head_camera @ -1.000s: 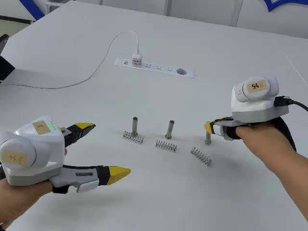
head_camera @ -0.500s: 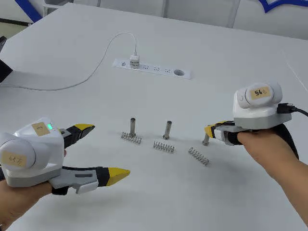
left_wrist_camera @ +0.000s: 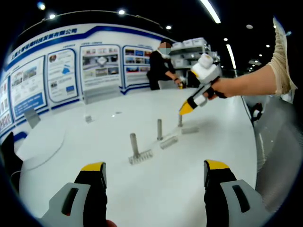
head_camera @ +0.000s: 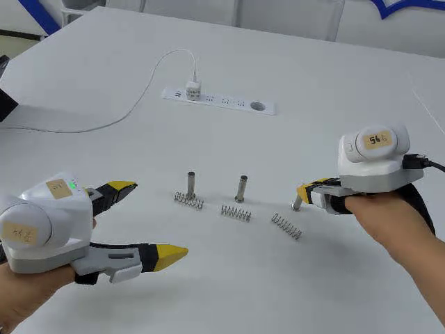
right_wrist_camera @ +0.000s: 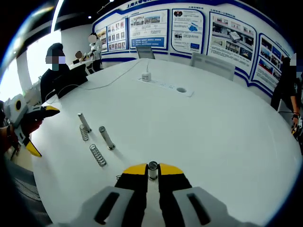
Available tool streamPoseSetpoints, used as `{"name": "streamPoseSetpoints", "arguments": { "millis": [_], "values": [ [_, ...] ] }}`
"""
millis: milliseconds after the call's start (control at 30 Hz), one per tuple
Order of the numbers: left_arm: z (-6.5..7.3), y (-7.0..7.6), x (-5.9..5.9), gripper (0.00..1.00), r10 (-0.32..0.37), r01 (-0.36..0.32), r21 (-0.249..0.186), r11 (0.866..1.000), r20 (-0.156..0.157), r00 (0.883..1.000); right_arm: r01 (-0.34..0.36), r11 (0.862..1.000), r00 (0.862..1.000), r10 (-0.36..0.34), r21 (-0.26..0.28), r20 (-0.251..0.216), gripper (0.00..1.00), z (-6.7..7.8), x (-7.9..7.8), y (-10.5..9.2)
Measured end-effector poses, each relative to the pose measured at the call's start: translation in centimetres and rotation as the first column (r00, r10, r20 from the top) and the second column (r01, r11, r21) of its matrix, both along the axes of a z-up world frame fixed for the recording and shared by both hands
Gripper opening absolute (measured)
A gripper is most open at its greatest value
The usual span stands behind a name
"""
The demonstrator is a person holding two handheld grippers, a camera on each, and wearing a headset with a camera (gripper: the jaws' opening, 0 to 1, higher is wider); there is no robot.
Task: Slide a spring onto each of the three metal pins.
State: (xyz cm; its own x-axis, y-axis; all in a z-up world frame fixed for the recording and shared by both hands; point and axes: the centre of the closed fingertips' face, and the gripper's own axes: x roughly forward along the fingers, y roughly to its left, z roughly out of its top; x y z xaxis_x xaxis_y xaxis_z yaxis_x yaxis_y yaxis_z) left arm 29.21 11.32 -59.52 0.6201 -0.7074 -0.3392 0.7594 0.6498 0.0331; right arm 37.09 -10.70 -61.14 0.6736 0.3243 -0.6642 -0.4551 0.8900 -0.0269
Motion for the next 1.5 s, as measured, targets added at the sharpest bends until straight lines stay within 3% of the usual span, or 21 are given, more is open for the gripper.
{"name": "streamPoseSetpoints", "arguments": {
  "millis": [933,1167,1500],
  "values": [
    [0.3,-1.0,-0.2,0.86,-0.032,0.032,0.013,0.999,0.008,0.999,-0.016,1.0,0.999,0.016,0.009,0.048,0.16,1.3,-0.3,0.2],
    [0.3,-1.3,-0.3,0.86,-0.041,0.041,0.014,0.999,0.007,0.999,-0.028,1.0,0.998,0.028,0.003,0.061,0.17,1.7,-1.2,0.0],
    [0.2,-1.4,-0.3,0.86,-0.043,0.043,0.015,0.999,0.003,0.999,-0.078,0.997,0.996,0.079,-0.028,0.039,0.17,0.9,-2.9,-0.2]
  ]
}}
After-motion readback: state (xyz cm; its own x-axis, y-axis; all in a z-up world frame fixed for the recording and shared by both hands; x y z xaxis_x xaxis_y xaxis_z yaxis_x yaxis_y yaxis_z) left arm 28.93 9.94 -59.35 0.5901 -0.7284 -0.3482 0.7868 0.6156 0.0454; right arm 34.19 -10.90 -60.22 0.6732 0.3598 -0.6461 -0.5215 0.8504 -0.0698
